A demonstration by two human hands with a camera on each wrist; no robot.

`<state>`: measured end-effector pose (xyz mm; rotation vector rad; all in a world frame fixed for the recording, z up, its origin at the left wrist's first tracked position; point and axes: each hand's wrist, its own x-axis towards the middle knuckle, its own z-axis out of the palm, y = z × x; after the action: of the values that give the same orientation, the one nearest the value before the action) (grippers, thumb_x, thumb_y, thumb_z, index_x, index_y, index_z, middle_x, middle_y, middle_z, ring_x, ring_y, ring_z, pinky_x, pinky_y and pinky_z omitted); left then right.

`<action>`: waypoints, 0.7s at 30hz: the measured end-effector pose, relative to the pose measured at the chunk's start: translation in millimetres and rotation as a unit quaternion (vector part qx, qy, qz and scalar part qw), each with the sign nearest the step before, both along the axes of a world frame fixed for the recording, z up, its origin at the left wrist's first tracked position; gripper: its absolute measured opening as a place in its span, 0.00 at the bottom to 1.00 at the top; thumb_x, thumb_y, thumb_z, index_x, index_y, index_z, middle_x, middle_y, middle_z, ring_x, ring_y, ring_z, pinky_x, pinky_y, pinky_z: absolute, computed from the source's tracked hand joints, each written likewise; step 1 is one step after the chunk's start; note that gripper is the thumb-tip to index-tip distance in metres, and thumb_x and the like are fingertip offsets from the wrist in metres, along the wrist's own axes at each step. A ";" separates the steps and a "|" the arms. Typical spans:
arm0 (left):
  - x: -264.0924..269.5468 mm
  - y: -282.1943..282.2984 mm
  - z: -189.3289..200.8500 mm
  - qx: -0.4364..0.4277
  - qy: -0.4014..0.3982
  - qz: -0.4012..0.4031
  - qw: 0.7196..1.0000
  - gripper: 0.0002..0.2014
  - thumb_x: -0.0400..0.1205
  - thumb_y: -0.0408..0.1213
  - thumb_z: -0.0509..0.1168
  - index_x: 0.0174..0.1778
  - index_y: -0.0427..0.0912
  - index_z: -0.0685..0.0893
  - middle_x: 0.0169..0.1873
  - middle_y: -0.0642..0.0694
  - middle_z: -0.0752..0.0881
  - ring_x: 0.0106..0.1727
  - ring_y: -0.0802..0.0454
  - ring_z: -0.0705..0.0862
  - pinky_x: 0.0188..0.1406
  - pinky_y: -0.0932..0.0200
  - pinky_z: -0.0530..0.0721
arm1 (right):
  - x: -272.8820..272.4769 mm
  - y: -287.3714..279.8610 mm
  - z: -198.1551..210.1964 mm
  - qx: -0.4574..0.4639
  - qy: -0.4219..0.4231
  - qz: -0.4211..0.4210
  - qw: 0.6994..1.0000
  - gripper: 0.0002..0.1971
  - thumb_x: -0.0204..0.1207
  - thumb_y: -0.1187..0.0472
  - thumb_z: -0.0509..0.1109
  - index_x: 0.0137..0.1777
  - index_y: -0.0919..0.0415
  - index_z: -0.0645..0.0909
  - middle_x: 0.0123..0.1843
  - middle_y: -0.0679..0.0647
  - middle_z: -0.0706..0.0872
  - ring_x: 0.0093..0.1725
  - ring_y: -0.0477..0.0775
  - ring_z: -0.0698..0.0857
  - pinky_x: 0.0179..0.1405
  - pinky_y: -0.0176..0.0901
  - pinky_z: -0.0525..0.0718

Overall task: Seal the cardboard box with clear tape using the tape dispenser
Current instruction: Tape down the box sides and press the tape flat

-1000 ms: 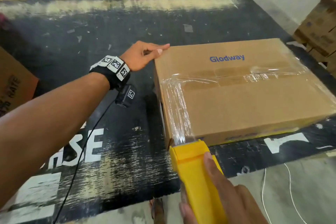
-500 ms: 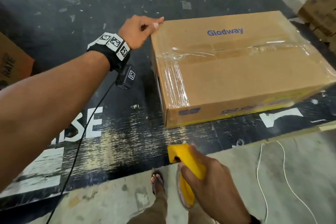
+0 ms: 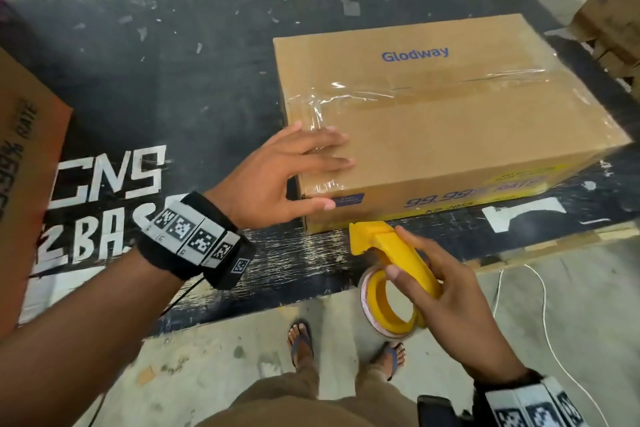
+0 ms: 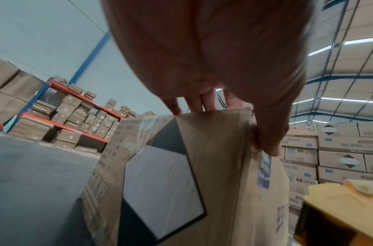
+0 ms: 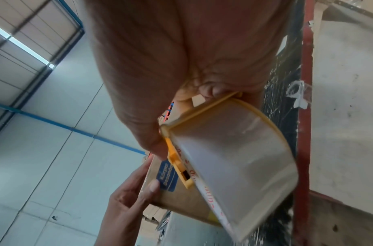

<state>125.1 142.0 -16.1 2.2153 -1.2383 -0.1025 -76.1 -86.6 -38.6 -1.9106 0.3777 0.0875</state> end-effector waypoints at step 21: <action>-52.5 -339.5 18.2 -0.032 -0.036 0.054 0.997 0.24 0.79 0.53 0.70 0.72 0.56 0.84 0.75 0.54 0.81 0.78 0.52 0.76 0.78 0.42 0.72 | -25.3 -308.6 -29.1 -0.031 -0.114 -0.193 0.974 0.23 0.77 0.59 0.77 0.71 0.46 0.82 0.59 0.54 0.87 0.60 0.56 0.87 0.62 0.61 0.86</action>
<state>72.5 -197.5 2.2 2.2428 -1.1398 0.0605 -101.4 -395.2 -67.7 -1.8498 0.5930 -0.4026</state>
